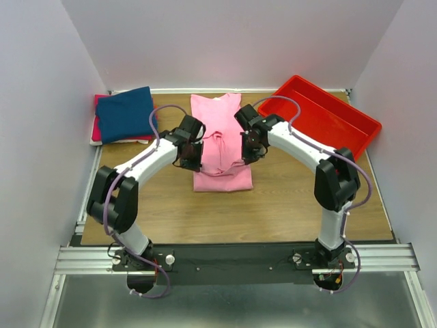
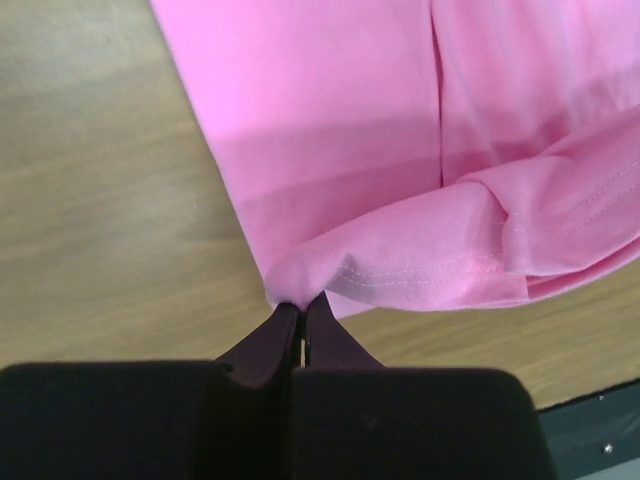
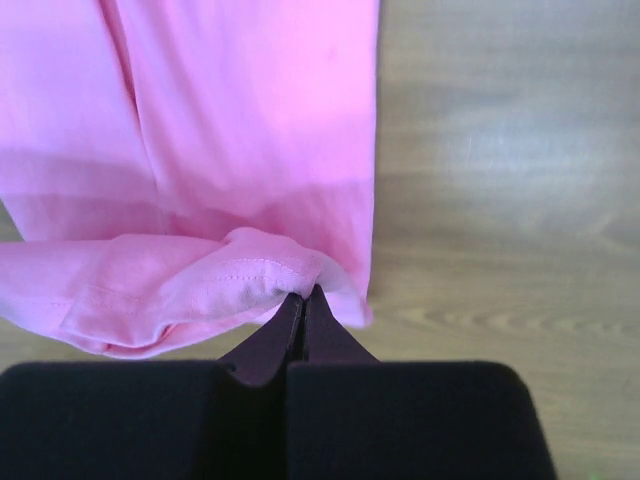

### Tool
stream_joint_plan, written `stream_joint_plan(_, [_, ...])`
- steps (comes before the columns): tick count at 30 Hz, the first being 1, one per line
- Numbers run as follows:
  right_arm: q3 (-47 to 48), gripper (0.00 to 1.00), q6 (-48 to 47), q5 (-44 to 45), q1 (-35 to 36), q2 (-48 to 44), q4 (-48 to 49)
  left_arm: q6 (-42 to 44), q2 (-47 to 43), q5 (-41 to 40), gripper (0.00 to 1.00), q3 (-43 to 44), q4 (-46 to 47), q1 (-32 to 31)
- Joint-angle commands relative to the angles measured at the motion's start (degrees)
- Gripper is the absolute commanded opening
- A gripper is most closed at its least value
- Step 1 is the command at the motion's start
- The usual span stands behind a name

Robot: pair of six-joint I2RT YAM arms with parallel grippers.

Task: Fold and stack the t-shirts
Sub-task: Fold the tshirt

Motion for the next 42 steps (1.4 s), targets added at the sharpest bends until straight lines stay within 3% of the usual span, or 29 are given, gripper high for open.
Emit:
stream_joint_plan(1, [7.8,0.01,-4.1,3.3,-1.6,5.9,-0.7,4.4,5.6,-1.3,0.00,5.8,1.5,2.3])
stream_joint_plan(11, [23.3,0.00,-9.6,2.7,-6.4,17.6,-1.1,6.0,15.8,5.5,0.00,15.8,4.9,9.3])
stream_joint_plan(25, [31.9,0.00,-12.8,0.6,-9.3,25.8,-2.1,7.6,25.5,12.6,0.00,23.7,8.8,13.0])
stream_joint_plan(26, [33.3,0.00,-13.1,0.4,-9.4,26.4,-2.1,7.0,25.7,12.1,0.04,24.0,8.7,13.2])
stream_joint_plan(29, [35.8,0.13,-13.9,-0.3,-9.7,27.8,-2.4,5.7,25.1,10.8,0.23,24.8,8.9,14.1])
stream_joint_plan(30, [37.1,0.27,-13.8,-0.4,-9.7,27.8,-2.7,4.8,24.4,10.5,0.40,25.1,9.4,14.8])
stream_joint_plan(31, [37.7,0.34,-13.7,-0.3,-9.9,27.6,-2.8,4.3,24.0,10.4,0.46,25.2,9.8,15.1])
stream_joint_plan(32, [38.0,0.43,-13.6,-0.2,-9.9,26.8,-2.9,4.1,23.5,10.3,0.49,25.3,10.1,15.5])
stream_joint_plan(36, [37.2,0.54,-12.8,1.1,-10.2,23.1,-2.9,3.0,20.8,10.3,0.51,25.4,11.6,16.0])
stream_joint_plan(42, [30.8,0.57,-11.3,-0.9,-10.2,17.7,-2.7,4.9,17.3,11.9,0.52,18.2,12.5,16.0])
